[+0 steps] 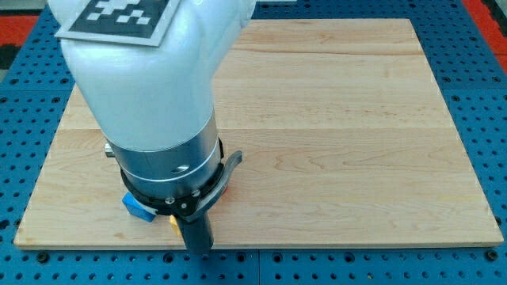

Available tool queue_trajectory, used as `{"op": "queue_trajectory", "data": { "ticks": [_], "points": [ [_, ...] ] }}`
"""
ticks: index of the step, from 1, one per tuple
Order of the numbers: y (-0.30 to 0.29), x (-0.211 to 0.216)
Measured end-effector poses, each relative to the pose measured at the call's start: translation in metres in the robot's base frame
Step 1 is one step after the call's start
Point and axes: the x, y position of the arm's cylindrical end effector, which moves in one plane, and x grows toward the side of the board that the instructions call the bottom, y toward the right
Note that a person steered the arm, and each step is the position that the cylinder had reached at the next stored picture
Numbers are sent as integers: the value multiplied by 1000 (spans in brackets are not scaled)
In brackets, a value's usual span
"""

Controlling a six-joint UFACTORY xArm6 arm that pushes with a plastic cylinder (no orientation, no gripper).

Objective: Push the blue cube along with the green circle towards the left center

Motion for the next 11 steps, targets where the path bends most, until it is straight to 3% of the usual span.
{"op": "queue_trajectory", "data": {
  "ticks": [1,4,5,7,9,11],
  "points": [
    [-7,-33],
    [-32,-1],
    [-70,-15],
    [-85,-69],
    [-97,-70],
    [-155,-115]
  ]
}}
